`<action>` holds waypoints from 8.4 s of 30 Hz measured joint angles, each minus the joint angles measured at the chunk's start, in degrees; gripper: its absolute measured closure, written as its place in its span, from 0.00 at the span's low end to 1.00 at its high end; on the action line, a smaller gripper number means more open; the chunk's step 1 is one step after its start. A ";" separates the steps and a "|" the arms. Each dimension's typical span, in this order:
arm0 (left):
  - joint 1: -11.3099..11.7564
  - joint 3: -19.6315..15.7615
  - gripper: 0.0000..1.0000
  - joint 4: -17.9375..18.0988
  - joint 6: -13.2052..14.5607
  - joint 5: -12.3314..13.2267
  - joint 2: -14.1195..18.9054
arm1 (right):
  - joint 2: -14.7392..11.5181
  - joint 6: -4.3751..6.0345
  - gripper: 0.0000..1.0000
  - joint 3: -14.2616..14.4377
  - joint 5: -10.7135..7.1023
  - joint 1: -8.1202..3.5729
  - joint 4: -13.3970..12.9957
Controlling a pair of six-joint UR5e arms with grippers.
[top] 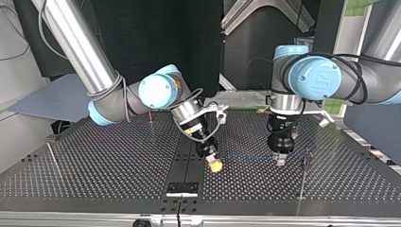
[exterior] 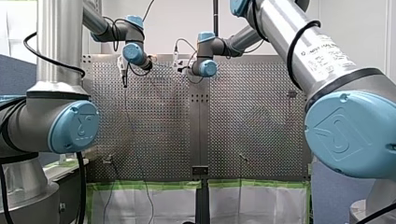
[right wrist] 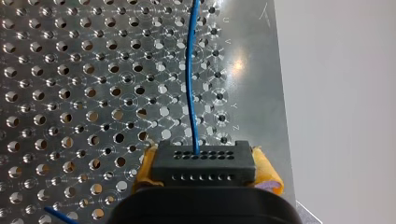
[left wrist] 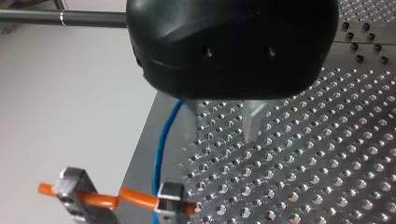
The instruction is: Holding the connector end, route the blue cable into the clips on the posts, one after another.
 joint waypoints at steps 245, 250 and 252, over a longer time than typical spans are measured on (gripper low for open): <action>-38.90 36.27 1.00 20.87 -7.50 -18.69 -70.17 | 15.79 -5.65 1.00 47.80 -11.12 -38.25 -41.31; -38.63 37.37 1.00 20.87 -7.76 -18.50 -70.17 | 15.84 -5.58 1.00 47.42 -11.92 -38.36 -41.27; -38.40 37.90 1.00 20.50 -7.78 -18.42 -70.17 | 15.89 -5.48 1.00 47.40 -12.04 -38.51 -41.27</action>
